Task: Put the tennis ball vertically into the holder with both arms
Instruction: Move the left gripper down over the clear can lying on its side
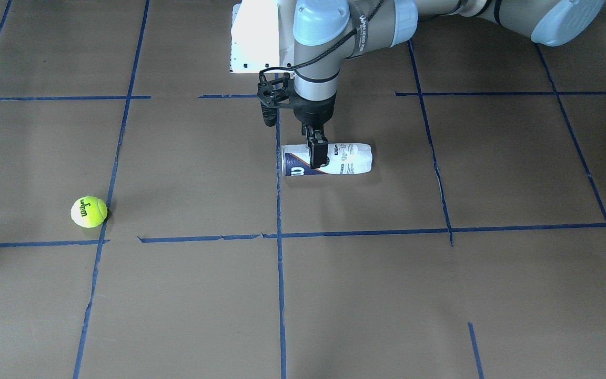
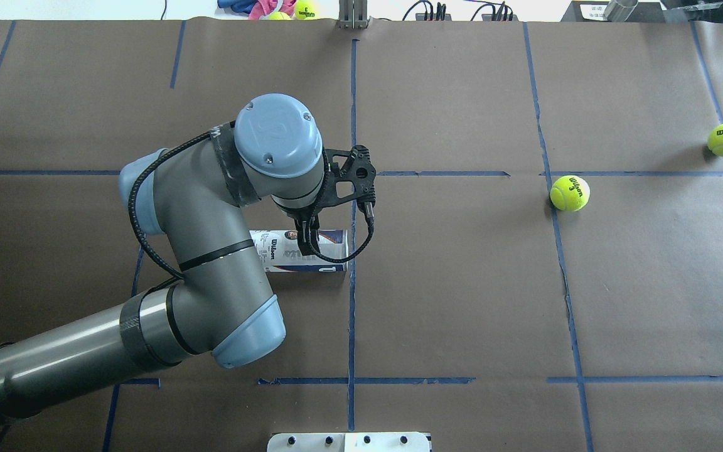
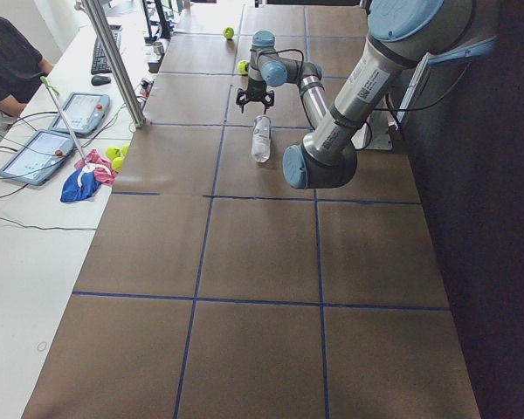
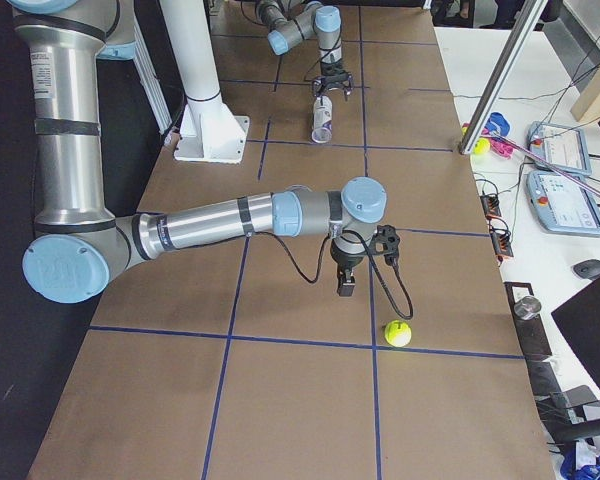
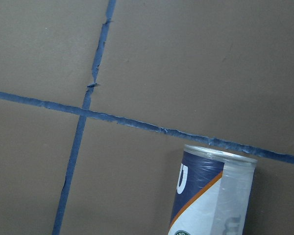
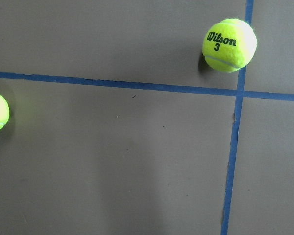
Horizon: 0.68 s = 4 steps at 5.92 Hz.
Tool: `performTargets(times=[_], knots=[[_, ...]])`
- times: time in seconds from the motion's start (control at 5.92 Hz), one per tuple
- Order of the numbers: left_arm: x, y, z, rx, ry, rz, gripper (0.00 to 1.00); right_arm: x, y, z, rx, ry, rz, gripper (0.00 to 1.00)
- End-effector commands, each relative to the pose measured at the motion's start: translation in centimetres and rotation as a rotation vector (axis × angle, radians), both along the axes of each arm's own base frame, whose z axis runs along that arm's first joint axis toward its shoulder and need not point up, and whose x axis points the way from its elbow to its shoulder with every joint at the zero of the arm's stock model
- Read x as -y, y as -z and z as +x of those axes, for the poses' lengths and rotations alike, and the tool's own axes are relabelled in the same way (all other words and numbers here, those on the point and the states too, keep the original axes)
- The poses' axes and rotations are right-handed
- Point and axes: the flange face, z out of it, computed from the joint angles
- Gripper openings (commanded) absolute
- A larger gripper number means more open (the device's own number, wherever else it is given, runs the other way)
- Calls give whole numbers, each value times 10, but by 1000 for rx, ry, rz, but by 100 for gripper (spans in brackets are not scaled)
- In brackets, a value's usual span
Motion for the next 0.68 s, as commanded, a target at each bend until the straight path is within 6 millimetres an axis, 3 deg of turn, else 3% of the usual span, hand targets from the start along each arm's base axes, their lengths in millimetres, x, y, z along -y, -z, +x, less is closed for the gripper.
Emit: performTargets(times=[0.0, 0.17, 0.51], knots=[[-7, 21, 35, 116, -8, 13, 100, 0, 5, -5, 2, 11, 10, 100], [-20, 25, 60, 153, -8, 48, 100, -1, 8, -6, 3, 14, 18, 100], [-34, 6, 83, 191, 0, 18, 100, -1, 11, -7, 5, 15, 22, 100]])
